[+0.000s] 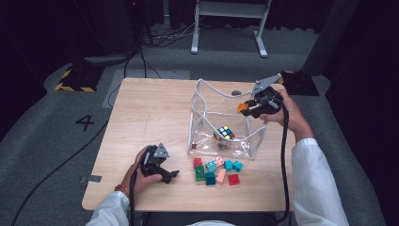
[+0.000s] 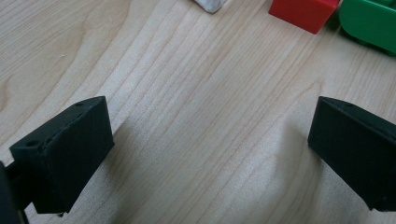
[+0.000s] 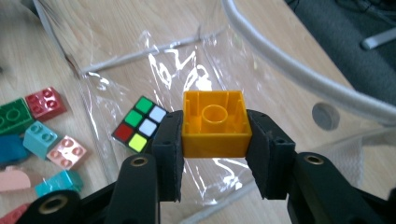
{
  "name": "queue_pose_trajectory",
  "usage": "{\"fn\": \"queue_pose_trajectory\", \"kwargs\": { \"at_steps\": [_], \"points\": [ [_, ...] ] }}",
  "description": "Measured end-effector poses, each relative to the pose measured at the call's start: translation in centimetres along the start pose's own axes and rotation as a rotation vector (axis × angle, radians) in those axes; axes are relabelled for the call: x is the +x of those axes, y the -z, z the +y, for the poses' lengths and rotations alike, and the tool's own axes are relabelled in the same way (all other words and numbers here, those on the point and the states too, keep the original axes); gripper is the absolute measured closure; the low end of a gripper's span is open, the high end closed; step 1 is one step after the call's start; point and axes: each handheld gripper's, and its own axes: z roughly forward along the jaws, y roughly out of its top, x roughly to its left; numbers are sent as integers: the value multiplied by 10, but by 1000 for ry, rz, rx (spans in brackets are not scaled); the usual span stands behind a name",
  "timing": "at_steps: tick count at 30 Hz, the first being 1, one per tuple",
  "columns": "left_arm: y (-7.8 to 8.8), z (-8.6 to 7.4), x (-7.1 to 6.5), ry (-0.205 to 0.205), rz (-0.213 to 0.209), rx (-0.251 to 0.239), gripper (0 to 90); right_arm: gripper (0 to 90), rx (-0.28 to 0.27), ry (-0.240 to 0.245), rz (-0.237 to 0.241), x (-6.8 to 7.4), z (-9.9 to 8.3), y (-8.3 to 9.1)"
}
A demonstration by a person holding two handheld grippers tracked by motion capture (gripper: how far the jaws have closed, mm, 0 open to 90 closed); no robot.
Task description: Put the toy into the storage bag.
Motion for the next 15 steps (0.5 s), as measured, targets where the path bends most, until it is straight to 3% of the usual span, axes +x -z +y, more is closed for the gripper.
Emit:
{"fn": "queue_pose_trajectory", "kwargs": {
  "at_steps": [4, 7, 15],
  "points": [
    [0, 0, 0, 1, -2, 0, 1, 591, 49, 1, 2, -5, -3, -2],
    [0, 0, 0, 0, -1, -1, 1, 591, 66, -31, 11, -7, -8, -1],
    [0, 0, 0, 1, -3, 0, 1, 590, 124, -38, -6, -12, -20, 12]
  ]
}}
